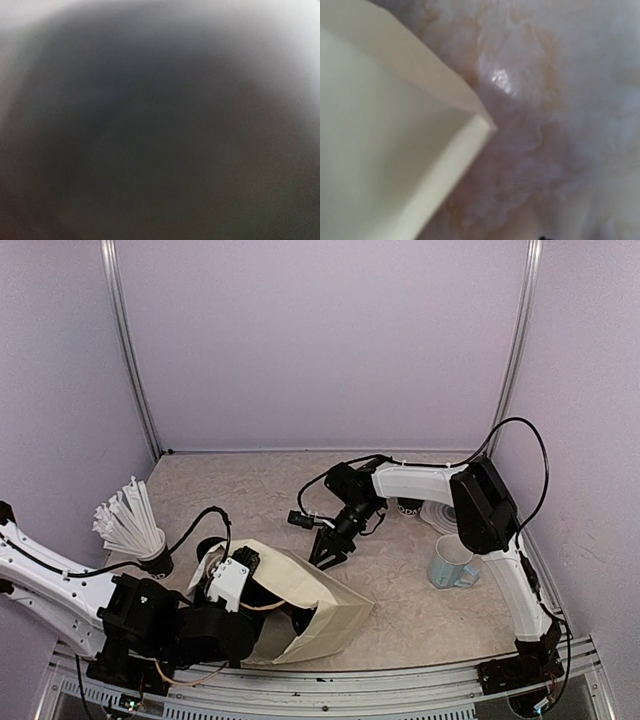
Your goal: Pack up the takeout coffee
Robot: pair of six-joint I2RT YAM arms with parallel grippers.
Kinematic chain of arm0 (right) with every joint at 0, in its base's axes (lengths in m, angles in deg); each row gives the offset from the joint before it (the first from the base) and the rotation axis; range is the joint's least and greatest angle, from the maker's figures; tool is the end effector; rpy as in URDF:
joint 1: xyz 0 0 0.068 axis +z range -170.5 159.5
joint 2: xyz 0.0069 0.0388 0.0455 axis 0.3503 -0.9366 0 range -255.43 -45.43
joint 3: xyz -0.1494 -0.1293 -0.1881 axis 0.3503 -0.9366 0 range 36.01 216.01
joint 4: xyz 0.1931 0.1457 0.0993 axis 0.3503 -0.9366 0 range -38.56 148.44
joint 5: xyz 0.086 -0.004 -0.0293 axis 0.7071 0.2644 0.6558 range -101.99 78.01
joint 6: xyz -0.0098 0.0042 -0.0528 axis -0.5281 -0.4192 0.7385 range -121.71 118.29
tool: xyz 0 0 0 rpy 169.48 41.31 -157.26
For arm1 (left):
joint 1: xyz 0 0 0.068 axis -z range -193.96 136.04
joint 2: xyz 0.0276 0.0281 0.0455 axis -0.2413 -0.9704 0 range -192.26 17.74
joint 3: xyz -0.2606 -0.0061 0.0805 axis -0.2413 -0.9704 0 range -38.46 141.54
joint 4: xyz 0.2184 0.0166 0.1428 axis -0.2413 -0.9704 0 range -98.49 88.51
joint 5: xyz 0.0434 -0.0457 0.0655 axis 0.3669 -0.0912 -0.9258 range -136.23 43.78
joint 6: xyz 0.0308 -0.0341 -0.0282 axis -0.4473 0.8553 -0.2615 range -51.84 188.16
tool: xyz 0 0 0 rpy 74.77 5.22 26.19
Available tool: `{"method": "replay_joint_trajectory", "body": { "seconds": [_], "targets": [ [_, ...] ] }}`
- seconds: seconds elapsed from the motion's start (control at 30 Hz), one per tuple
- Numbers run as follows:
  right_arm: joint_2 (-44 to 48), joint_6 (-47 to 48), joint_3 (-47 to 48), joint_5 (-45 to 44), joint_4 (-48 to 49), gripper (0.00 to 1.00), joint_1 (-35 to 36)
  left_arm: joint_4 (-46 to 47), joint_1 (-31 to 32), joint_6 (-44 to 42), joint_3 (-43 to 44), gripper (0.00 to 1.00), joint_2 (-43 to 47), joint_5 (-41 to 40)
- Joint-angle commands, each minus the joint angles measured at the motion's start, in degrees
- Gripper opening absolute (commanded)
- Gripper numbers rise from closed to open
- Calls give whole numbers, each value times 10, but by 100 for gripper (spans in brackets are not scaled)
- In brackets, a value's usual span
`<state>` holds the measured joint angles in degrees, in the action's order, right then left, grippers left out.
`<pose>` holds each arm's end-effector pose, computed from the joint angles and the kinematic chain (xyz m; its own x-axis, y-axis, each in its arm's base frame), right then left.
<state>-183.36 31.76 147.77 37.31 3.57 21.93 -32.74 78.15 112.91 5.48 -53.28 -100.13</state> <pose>0.3342 0.3422 0.1402 -0.3173 -0.7776 -0.5429 -0.8418 -0.0327 0.5388 0.0203 -0.2304 0.2243 -0.4032 0.3208 -0.8570 0.4513 0.8844 0.1188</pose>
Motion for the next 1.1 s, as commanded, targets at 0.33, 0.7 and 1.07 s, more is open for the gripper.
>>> {"method": "replay_joint_trajectory", "body": {
  "seconds": [0.33,0.7,1.07],
  "targets": [
    [-19,27,24,48,-26,49,15,47,-32,-26,-15,49,-17,24],
    [-17,24,16,36,-17,49,17,55,-22,-39,-15,48,11,22],
    [-22,26,22,36,-18,49,17,63,-31,-42,-26,48,7,37]
  ]
}}
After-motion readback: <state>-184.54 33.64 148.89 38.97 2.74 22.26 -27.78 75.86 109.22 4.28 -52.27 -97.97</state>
